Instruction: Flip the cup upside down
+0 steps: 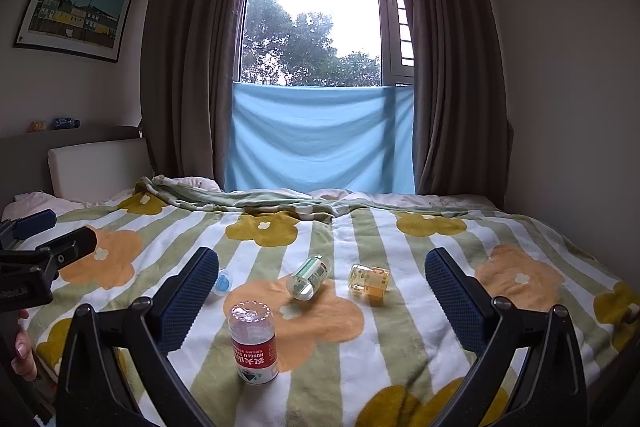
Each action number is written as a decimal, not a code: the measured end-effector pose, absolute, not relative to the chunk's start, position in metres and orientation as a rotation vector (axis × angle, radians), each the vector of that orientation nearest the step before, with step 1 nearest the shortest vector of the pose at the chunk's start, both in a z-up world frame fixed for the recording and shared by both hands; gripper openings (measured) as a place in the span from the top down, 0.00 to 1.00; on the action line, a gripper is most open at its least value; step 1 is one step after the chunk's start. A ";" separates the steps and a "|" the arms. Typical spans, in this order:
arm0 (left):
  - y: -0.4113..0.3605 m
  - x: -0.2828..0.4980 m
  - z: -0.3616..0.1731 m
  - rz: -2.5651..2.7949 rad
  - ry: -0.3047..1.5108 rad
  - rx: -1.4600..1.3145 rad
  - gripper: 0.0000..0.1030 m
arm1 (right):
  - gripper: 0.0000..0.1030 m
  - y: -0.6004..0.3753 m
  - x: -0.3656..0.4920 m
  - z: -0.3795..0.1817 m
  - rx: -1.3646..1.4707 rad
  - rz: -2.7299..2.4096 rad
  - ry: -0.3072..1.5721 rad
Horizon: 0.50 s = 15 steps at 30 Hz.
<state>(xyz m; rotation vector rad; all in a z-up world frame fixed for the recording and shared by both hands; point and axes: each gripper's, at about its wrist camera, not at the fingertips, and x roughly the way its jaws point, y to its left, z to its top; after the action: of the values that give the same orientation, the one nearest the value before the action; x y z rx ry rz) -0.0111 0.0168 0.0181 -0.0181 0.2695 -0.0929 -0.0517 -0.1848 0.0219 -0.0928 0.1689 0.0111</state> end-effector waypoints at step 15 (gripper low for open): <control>0.018 -0.013 0.019 -0.095 0.268 -0.018 0.00 | 0.00 -0.184 -0.052 0.022 -0.089 0.012 0.162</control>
<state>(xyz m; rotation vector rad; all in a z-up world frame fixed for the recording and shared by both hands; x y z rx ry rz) -0.0128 0.0179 0.0189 -0.0179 0.2685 -0.0952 -0.0523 -0.1842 0.0221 -0.0886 0.1620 0.0124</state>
